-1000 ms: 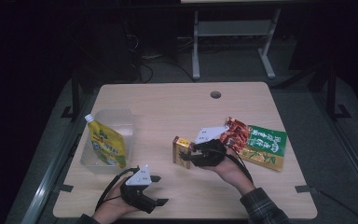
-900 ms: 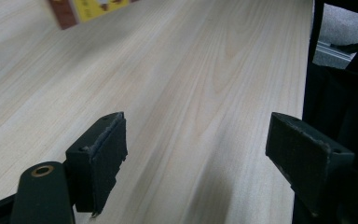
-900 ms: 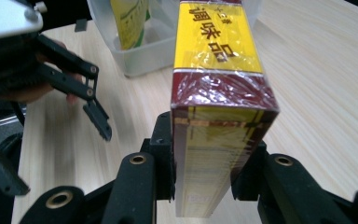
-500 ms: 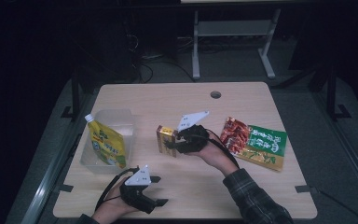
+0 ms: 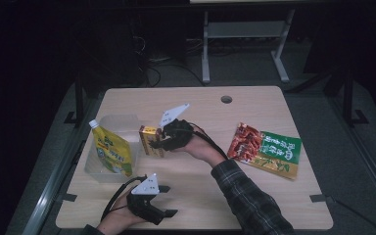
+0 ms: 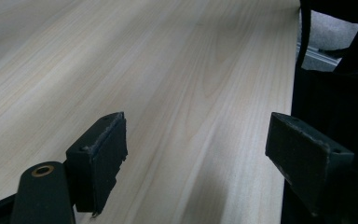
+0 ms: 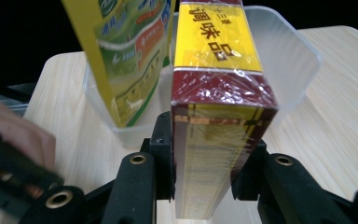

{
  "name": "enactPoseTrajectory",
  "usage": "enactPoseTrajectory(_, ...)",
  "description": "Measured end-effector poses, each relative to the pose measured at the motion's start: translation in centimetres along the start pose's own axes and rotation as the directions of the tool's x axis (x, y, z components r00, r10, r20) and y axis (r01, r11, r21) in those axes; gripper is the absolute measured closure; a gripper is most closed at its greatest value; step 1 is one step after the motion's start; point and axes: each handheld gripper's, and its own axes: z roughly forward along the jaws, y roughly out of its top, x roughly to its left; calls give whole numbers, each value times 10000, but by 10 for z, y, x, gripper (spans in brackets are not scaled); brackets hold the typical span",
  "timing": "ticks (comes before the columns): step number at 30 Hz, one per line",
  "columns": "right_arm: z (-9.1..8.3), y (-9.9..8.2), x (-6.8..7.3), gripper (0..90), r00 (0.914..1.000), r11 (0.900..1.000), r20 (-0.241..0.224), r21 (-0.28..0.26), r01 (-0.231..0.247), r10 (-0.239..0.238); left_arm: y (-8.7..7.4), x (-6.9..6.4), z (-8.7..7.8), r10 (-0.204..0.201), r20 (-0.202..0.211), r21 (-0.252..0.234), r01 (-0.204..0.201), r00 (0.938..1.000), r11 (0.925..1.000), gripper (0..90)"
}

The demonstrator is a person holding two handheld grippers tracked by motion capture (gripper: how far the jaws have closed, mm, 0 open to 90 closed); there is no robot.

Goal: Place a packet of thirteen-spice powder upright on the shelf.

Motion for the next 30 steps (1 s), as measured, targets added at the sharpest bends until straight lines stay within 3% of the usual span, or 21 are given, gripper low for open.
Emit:
enactPoseTrajectory(6,18,23,-5,669,9991,9993,-226,56,358,-357,0,0,-1,-17,7,-78,17,10000,10000,199)
enactPoseTrajectory(11,31,38,-9,669,9967,9971,-331,149,744,-738,1,2,-2,257,-56,18,-257,9997,9997,199)
enactPoseTrajectory(20,53,56,-14,669,9948,9962,-552,121,868,-860,1,2,-1,225,-8,-68,-225,9997,9997,199)
enactPoseTrajectory(30,76,68,-16,669,9875,9904,-904,394,1328,-1288,2,2,-2,154,12,-100,-153,9999,9998,204)
